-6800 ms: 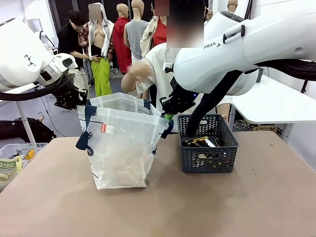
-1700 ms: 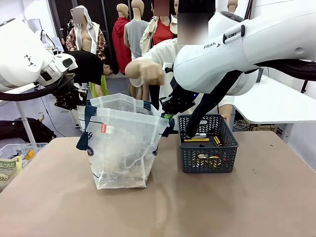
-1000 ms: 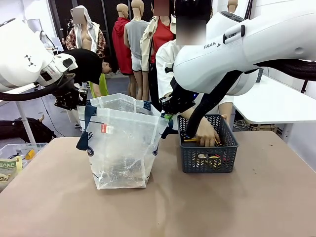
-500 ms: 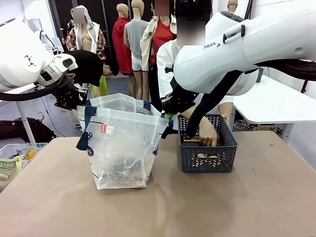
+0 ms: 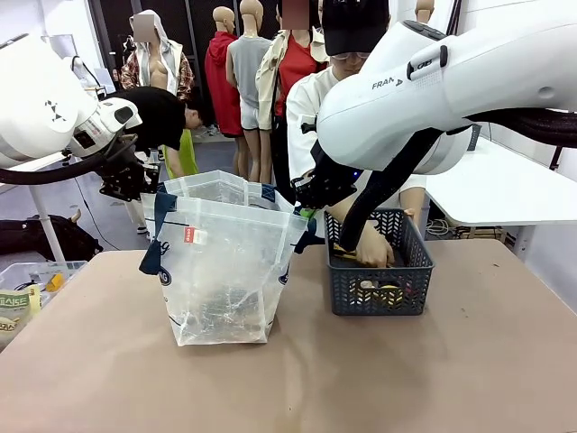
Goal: Transfer purchased items from the store into the shopping bag.
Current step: Move the Reusable shopping bag to the right side of the table.
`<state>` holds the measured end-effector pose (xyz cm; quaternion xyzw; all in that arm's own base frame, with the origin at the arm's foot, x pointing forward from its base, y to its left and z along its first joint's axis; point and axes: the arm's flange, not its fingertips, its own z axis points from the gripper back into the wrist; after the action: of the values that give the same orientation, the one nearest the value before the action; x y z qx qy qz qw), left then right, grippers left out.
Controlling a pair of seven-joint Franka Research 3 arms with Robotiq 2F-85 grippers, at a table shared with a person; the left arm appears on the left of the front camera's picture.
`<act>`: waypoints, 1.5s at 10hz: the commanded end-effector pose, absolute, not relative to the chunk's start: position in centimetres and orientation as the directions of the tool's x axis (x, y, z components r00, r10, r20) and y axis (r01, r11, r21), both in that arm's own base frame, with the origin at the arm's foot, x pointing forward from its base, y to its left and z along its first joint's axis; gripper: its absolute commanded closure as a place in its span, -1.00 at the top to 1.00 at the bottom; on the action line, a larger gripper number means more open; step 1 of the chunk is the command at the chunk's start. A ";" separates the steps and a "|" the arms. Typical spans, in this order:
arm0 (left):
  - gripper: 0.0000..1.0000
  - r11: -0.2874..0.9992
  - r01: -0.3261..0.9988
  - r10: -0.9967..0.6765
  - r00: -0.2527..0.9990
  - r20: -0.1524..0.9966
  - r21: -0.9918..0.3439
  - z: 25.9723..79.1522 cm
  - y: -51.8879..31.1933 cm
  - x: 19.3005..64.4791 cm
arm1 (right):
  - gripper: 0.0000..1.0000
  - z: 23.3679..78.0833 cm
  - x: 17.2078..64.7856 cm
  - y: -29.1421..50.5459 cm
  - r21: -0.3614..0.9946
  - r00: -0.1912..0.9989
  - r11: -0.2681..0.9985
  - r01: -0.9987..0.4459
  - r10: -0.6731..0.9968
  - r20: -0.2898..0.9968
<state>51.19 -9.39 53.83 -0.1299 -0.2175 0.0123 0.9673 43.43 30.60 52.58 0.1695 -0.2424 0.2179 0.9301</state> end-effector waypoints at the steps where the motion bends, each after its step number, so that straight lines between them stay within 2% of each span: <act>1: -1.00 0.966 0.028 0.086 0.902 0.423 -0.257 54.1 -9.0 51.3 | -1.00 52.6 43.5 30.5 0.210 0.788 0.849 -0.485 0.321 0.525; 15: -1.00 0.966 0.028 0.086 0.902 0.423 -0.257 54.1 -9.0 51.3 | -1.00 52.6 43.5 30.5 0.210 0.788 0.849 -0.485 0.321 0.525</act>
<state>51.20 -9.39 53.83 -0.1299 -0.2175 0.0123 0.9673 43.43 30.60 52.58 0.1695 -0.2424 0.2179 0.9301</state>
